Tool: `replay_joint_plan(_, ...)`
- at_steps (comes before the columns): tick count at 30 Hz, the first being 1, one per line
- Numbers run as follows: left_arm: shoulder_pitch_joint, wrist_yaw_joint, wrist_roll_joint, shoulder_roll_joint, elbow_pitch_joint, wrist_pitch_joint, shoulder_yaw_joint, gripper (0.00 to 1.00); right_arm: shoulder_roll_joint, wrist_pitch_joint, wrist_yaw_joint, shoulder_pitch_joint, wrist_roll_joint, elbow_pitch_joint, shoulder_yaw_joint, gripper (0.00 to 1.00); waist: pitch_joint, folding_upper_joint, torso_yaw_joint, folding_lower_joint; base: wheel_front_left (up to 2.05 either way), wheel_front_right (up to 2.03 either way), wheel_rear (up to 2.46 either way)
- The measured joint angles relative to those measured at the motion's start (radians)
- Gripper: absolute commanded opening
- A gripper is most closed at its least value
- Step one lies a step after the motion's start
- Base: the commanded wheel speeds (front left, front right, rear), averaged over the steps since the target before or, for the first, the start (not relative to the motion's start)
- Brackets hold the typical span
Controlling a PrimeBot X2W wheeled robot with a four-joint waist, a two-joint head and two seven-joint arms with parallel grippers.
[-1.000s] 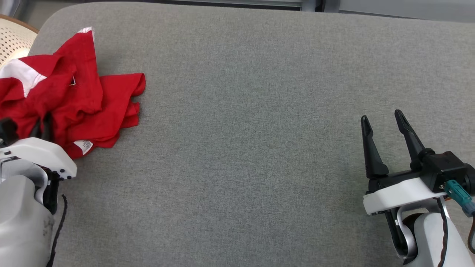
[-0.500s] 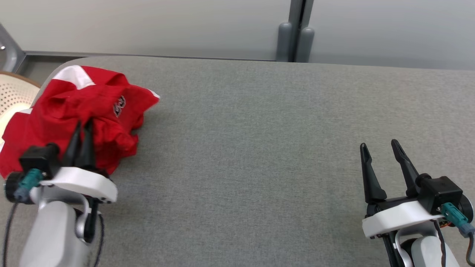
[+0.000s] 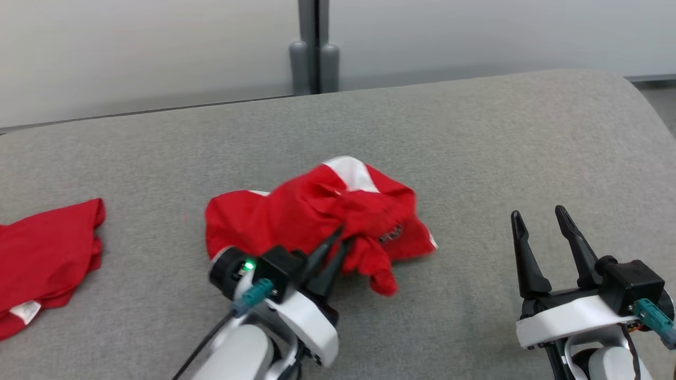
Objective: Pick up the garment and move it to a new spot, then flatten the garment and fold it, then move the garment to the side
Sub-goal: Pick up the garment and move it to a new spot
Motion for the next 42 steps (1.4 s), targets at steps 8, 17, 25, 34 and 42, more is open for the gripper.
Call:
replay_joint_plan(8,-0.016,0.000,-0.105,-0.009,0.078,0.031,-0.201,1.00,0.000,-0.012,0.000,0.001,0.037,0.008,-0.006,1.00,0.063,0.0000,-0.104,0.0000,0.00,0.00,0.00)
replay_joint_plan(17,-0.019,0.023,-0.146,0.024,0.006,-0.091,-0.120,1.00,0.000,-0.025,0.000,0.000,0.027,0.018,-0.012,1.00,0.055,0.0000,-0.087,0.0000,0.00,0.00,0.00)
replay_joint_plan(25,0.037,0.151,-0.221,0.123,-0.041,-0.113,0.127,1.00,0.000,0.012,0.000,0.005,0.009,0.011,-0.017,1.00,0.001,0.0000,-0.007,0.0000,0.00,0.00,0.00)
replay_joint_plan(34,0.160,0.165,-0.223,0.252,-0.036,-0.120,0.313,1.00,0.000,0.051,0.000,0.039,-0.012,-0.021,-0.027,1.00,-0.049,0.0000,0.082,0.0000,0.00,0.00,0.00)
replay_joint_plan(42,0.258,0.112,-0.227,0.244,-0.048,-0.120,0.344,1.00,0.000,0.081,0.000,0.106,-0.013,-0.033,-0.047,1.00,-0.110,0.0000,0.121,0.0000,0.00,0.00,0.00)
